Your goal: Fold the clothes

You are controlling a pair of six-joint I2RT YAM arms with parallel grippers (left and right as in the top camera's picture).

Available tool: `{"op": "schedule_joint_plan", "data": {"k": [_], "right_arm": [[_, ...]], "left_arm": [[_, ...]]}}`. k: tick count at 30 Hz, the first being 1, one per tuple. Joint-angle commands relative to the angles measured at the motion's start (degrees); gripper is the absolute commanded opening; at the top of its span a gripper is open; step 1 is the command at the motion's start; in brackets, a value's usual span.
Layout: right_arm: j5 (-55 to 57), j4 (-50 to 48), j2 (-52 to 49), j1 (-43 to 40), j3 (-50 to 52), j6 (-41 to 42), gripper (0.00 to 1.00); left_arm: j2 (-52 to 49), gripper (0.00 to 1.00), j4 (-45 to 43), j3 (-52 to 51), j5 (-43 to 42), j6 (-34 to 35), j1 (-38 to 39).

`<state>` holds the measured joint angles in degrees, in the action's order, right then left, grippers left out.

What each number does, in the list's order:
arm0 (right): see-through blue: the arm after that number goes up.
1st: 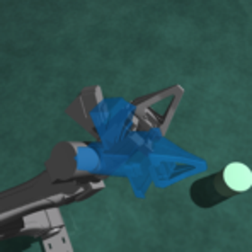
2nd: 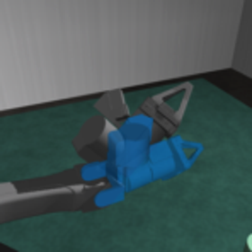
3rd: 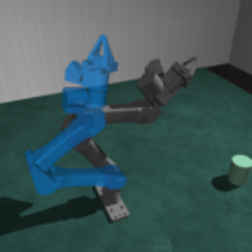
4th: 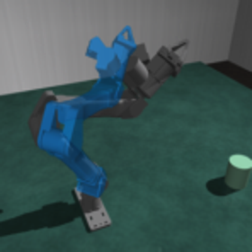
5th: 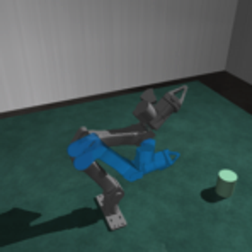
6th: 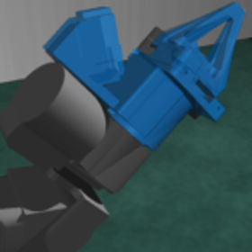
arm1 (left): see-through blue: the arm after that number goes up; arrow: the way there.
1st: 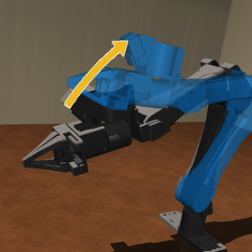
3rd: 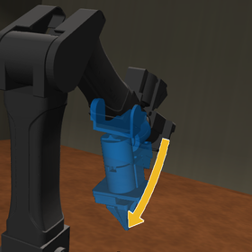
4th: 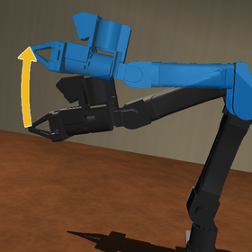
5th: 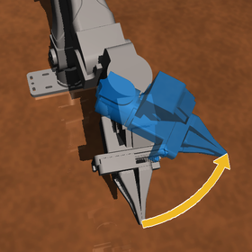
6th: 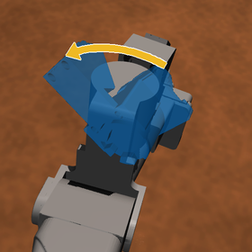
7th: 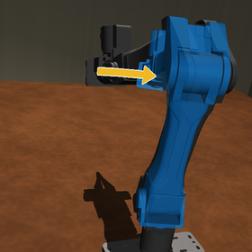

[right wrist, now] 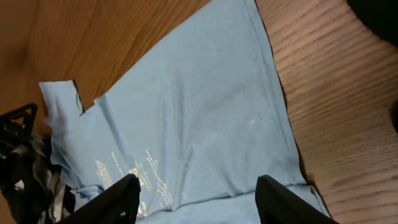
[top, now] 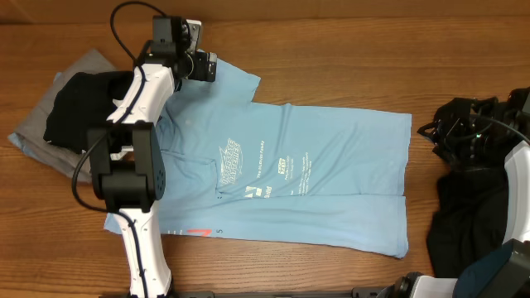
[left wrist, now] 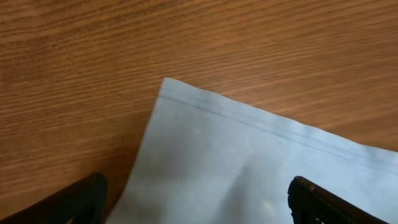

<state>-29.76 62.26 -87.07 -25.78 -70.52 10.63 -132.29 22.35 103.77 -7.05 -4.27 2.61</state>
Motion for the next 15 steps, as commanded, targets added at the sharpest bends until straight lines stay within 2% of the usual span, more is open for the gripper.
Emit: {"op": "schedule_joint_plan", "data": {"k": [1, 6, 7, 9, 11, 13, 15], "right_arm": [[1.49, 0.94, 0.28, 0.20, -1.11, -0.48, 0.63], [4.42, 2.14, 0.28, 0.17, -1.11, -0.48, 0.63], [4.46, 2.16, 0.28, 0.17, -1.11, -0.48, 0.62], [4.46, 2.12, 0.28, 0.17, -1.11, -0.48, 0.62], [4.46, 2.14, 0.28, 0.17, -1.11, -0.48, 0.62], [4.46, 1.92, 0.28, 0.17, -1.11, -0.46, 0.62], [4.46, 1.09, 0.28, 0.17, -1.11, -0.44, 0.61]], "left_arm": [[-2.84, 0.95, -3.32, 0.70, 2.43, 1.25, 0.11], [-6.16, 0.93, -5.27, 0.70, 2.99, 1.27, 0.31], [-7.52, 0.88, -4.66, 0.70, 2.97, 1.27, 0.31], [-8.48, 0.84, -3.91, 0.70, 2.97, 1.27, 0.33], [-8.92, 0.72, -3.10, 0.70, 2.99, 1.27, 0.42], [-8.94, 0.57, -2.78, 0.70, 2.93, 1.38, 0.42], [-8.37, 0.28, -2.27, 0.74, 2.49, 2.75, 0.42]]}}
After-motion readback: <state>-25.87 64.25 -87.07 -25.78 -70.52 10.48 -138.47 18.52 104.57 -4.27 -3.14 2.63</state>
